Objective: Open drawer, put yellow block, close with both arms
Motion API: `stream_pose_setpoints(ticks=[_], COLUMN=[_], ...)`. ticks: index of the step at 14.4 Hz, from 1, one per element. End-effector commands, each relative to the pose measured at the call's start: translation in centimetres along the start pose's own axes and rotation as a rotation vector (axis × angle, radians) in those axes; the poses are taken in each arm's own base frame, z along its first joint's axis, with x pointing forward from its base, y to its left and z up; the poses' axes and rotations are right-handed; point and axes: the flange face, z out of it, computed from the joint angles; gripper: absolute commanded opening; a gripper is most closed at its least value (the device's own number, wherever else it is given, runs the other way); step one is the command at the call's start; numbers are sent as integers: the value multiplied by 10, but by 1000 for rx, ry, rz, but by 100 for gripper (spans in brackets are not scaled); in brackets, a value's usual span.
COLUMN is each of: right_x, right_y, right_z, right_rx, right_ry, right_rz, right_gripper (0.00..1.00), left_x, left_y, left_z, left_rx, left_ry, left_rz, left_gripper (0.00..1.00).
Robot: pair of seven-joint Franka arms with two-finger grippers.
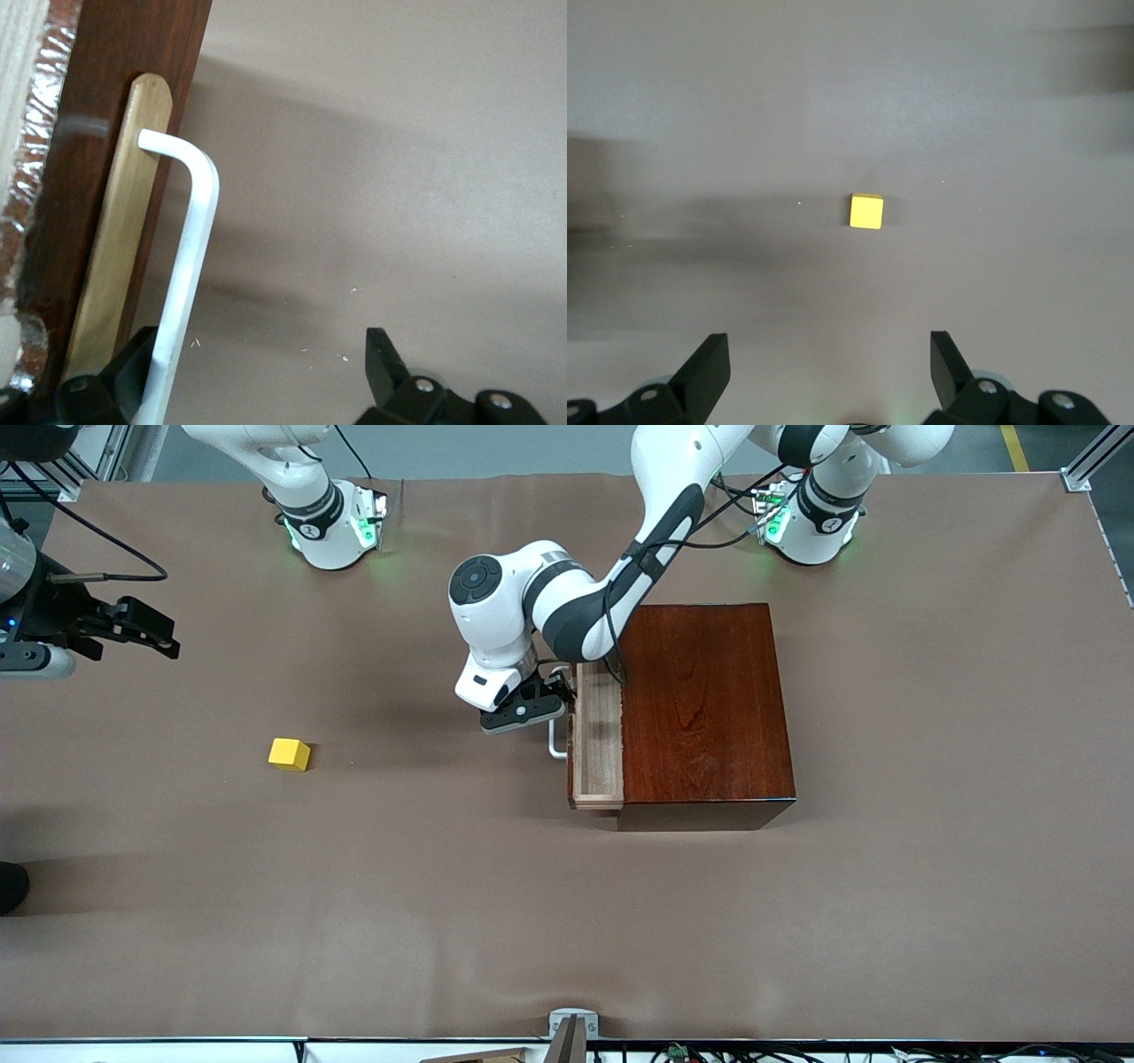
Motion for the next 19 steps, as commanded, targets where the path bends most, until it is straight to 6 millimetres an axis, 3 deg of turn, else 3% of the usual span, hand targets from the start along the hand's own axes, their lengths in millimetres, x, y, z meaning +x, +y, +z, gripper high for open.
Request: stream_pose_setpoints(ticks=[1, 4, 12, 19], right_x=[-1, -1, -1, -1], right_y=[2, 2, 4, 6], right_z=[-5, -5, -4, -4], right_rx=[-21, -21, -21, -21], right_ry=[0, 0, -3, -3], right_rz=[2, 2, 5, 8], right_gripper=[100, 100, 100, 100], left_x=[-42, -49, -61, -57], left_y=[36, 44, 51, 49], left_z=[-6, 5, -1, -5], left_rx=[-152, -192, -228, -223], left_ry=[-47, -38, -38, -33], left_rz=[-54, -68, -80, -89], left_gripper=[100, 100, 100, 100])
